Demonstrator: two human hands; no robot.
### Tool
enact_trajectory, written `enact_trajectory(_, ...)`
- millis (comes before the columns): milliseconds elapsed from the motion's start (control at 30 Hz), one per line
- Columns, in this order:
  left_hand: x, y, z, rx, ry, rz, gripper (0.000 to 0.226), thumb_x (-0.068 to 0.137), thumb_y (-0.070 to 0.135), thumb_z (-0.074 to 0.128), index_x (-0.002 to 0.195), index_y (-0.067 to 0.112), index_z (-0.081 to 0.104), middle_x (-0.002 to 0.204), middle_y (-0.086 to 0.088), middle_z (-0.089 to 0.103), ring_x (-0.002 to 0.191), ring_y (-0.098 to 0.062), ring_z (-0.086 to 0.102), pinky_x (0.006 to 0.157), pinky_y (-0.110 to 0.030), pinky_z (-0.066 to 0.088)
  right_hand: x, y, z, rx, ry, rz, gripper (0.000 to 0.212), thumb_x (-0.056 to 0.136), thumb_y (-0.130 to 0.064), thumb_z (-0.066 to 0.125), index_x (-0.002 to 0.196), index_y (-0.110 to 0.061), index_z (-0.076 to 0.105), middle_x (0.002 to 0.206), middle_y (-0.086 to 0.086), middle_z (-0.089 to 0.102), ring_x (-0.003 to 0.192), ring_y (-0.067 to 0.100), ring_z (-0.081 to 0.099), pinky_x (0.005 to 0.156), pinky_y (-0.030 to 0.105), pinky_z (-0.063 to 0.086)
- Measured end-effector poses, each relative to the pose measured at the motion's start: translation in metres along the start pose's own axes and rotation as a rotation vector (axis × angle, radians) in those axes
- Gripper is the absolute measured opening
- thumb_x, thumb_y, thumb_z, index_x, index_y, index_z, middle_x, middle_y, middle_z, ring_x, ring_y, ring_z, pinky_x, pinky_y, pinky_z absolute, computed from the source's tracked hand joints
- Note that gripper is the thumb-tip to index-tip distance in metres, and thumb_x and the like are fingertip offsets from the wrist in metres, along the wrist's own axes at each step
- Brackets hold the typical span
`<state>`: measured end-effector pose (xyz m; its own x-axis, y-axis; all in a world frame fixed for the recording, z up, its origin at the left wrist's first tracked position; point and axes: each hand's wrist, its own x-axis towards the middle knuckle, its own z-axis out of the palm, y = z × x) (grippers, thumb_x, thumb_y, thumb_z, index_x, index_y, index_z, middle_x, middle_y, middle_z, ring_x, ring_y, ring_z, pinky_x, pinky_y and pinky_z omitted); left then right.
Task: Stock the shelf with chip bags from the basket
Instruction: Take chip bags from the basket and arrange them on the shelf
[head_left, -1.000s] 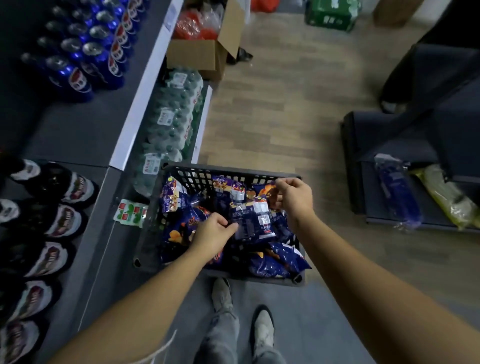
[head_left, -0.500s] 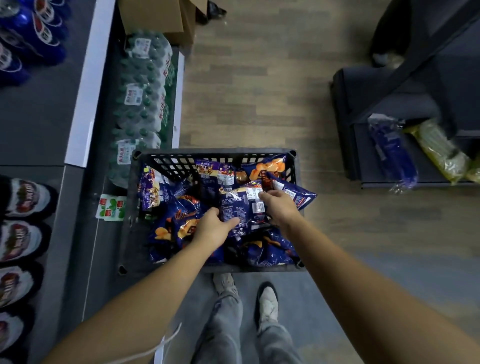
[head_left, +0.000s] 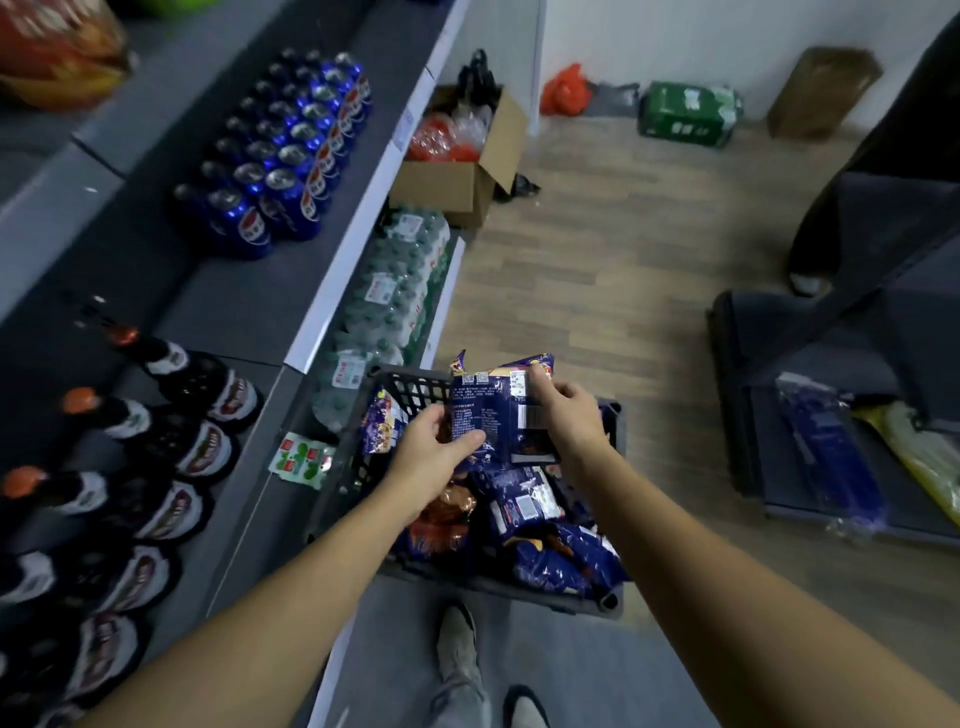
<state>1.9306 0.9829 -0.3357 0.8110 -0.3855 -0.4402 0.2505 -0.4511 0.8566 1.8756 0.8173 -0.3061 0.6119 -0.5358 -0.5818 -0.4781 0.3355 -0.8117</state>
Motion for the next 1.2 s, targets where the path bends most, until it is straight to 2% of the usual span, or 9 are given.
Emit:
enact_trajectory(67, -0.017, 0.018, -0.013, -0.013, 0.068, 0.074, 0.079, 0.061, 0.061, 0.073, 0.127, 0.019, 0.058, 0.125, -0.002, 0.067, 0.118, -0.022, 0.062, 0.102, -0.05, 0.05, -0.018, -0.024, 0.009, 0.014, -0.037, -0.056, 0.038, 0.096, -0.048, 0.063, 0.102, -0.011, 0.063, 0.1, 0.016, 0.074, 0.087, 0.031, 0.074, 0.072, 0.049, 0.064)
enact_trajectory(133, -0.043, 0.041, -0.029, -0.036, 0.145, 0.141, 0.074, 0.067, 0.055, 0.073, 0.128, 0.018, 0.058, 0.124, 0.001, 0.068, 0.115, -0.019, 0.064, 0.102, -0.048, 0.05, -0.038, -0.046, 0.019, 0.033, -0.09, -0.123, 0.036, 0.095, -0.049, 0.063, 0.098, -0.013, 0.063, 0.102, 0.016, 0.074, 0.096, 0.037, 0.073, 0.082, 0.06, 0.059)
enact_trajectory(267, -0.093, 0.073, -0.066, -0.021, 0.313, 0.24, 0.073, 0.073, 0.057, 0.074, 0.132, 0.019, 0.055, 0.126, 0.003, 0.066, 0.116, -0.014, 0.062, 0.103, -0.044, 0.049, -0.087, -0.088, 0.041, 0.04, -0.232, -0.242, 0.032, 0.099, -0.046, 0.058, 0.095, -0.015, 0.063, 0.099, 0.013, 0.075, 0.096, 0.035, 0.073, 0.085, 0.057, 0.059)
enact_trajectory(433, -0.163, 0.096, -0.109, -0.036, 0.515, 0.344, 0.034, 0.089, 0.03, 0.072, 0.119, 0.021, 0.059, 0.113, 0.008, 0.069, 0.106, -0.007, 0.063, 0.094, -0.037, 0.05, -0.15, -0.116, 0.079, 0.038, -0.416, -0.364, 0.035, 0.099, -0.048, 0.058, 0.099, -0.014, 0.066, 0.099, 0.013, 0.076, 0.093, 0.036, 0.074, 0.082, 0.06, 0.059)
enact_trajectory(633, -0.246, 0.087, -0.159, -0.063, 0.738, 0.366, 0.032, 0.086, 0.03, 0.073, 0.115, 0.025, 0.059, 0.109, 0.013, 0.07, 0.1, -0.001, 0.066, 0.091, -0.033, 0.052, -0.223, -0.117, 0.135, -0.009, -0.629, -0.421, 0.042, 0.092, -0.06, 0.061, 0.095, -0.019, 0.071, 0.1, 0.011, 0.077, 0.096, 0.038, 0.073, 0.085, 0.063, 0.057)
enact_trajectory(733, -0.285, 0.078, -0.182, -0.06, 0.823, 0.352, 0.039, 0.078, 0.037, 0.068, 0.115, 0.027, 0.061, 0.108, 0.013, 0.072, 0.101, -0.006, 0.067, 0.097, -0.041, 0.053, -0.257, -0.111, 0.16, -0.011, -0.732, -0.434, 0.036, 0.098, -0.053, 0.057, 0.095, -0.02, 0.07, 0.097, 0.005, 0.077, 0.094, 0.028, 0.074, 0.088, 0.053, 0.06)
enact_trajectory(833, -0.328, 0.065, -0.206, -0.066, 0.898, 0.355, 0.035, 0.075, 0.037, 0.064, 0.11, 0.031, 0.061, 0.106, 0.014, 0.072, 0.102, -0.008, 0.067, 0.097, -0.048, 0.052, -0.298, -0.102, 0.187, -0.02, -0.819, -0.433, 0.033, 0.102, -0.045, 0.055, 0.101, -0.015, 0.069, 0.084, -0.001, 0.077, 0.075, 0.014, 0.076, 0.067, 0.035, 0.064)
enact_trajectory(1000, -0.406, 0.03, -0.246, -0.077, 1.058, 0.337, 0.031, 0.068, 0.044, 0.06, 0.098, 0.048, 0.058, 0.101, 0.014, 0.072, 0.095, -0.016, 0.069, 0.084, -0.057, 0.055, -0.376, -0.073, 0.237, -0.073, -0.947, -0.453, 0.039, 0.102, -0.046, 0.055, 0.107, -0.01, 0.07, 0.099, 0.011, 0.078, 0.089, 0.029, 0.076, 0.079, 0.047, 0.063)
enact_trajectory(1200, -0.512, -0.024, -0.291, -0.107, 1.202, 0.308, 0.031, 0.075, 0.031, 0.06, 0.094, 0.057, 0.057, 0.101, 0.019, 0.071, 0.093, -0.009, 0.068, 0.081, -0.047, 0.056, -0.481, -0.017, 0.296, -0.132, -1.079, -0.458, 0.037, 0.102, -0.046, 0.054, 0.104, -0.012, 0.07, 0.097, 0.009, 0.078, 0.088, 0.029, 0.076, 0.083, 0.052, 0.062)
